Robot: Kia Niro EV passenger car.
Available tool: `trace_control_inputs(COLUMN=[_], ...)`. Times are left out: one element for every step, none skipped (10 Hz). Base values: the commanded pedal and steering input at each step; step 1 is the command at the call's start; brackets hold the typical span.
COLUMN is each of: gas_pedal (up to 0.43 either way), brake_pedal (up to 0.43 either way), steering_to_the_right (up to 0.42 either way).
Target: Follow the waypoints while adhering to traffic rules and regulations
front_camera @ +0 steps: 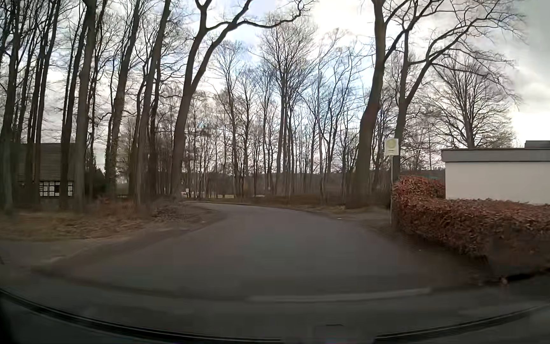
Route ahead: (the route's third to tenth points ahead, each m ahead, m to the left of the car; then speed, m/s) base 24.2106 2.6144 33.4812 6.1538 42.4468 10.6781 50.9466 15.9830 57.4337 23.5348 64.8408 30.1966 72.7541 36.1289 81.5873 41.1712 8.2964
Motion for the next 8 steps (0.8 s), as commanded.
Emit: trace_control_inputs(gas_pedal=[0.138, 0.138, 0.138, 0.138, 0.138, 0.138, 0.138, 0.138], brake_pedal=[0.0, 0.0, 0.0, 0.0, 0.0, 0.0, 0.0, 0.0], steering_to_the_right=[0.001, -0.006, -0.008, -0.01, -0.011, -0.011, -0.013, -0.015])
